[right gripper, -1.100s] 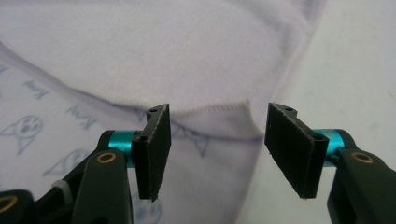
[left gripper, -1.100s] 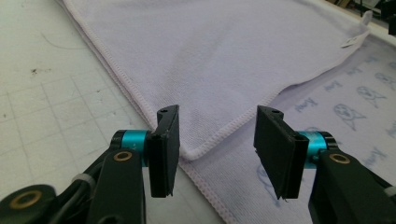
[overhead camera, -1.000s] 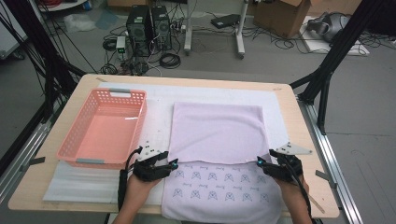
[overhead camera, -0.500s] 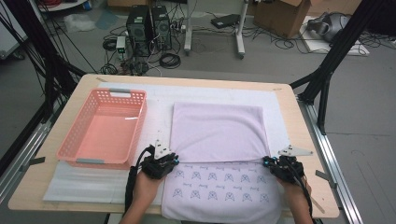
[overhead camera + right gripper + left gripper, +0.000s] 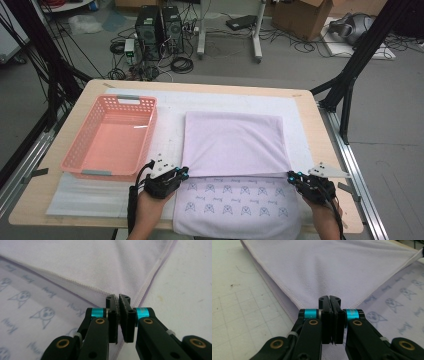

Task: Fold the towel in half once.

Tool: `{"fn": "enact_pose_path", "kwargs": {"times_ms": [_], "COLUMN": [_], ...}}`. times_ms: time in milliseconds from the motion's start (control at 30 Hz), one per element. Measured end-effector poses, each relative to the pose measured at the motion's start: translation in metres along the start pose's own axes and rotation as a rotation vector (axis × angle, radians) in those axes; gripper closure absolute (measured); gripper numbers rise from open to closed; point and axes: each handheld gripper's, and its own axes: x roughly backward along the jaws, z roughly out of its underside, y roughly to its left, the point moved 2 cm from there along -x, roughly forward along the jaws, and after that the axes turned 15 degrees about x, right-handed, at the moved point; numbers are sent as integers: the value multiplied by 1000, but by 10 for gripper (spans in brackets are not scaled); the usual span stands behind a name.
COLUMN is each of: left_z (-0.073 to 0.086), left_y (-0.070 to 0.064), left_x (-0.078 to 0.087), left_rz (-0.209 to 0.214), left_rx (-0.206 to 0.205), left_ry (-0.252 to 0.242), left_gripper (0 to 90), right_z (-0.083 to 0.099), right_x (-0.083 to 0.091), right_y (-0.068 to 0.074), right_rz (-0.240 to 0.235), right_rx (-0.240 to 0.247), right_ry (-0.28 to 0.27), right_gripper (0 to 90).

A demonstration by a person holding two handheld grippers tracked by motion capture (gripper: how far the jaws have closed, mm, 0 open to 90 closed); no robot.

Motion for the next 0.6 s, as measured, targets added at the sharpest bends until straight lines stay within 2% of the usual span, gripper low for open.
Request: {"fn": "enact_pose_path", "kwargs": {"times_ms": [133,600], "left_z": [6,35], "left_y": [-3,-20], "left_x": [12,45], "left_rz": [18,85], "left_rx": [5,-19], "left_ry": [-7,9], "left_gripper": [881,880], "right_z": [5,20], "right_x": [12,44], "right_y": [12,38], "right_rz": [-15,-55], "right_rx": [30,36], "right_ry": [-9,-15], "right_gripper": [858,859]}}
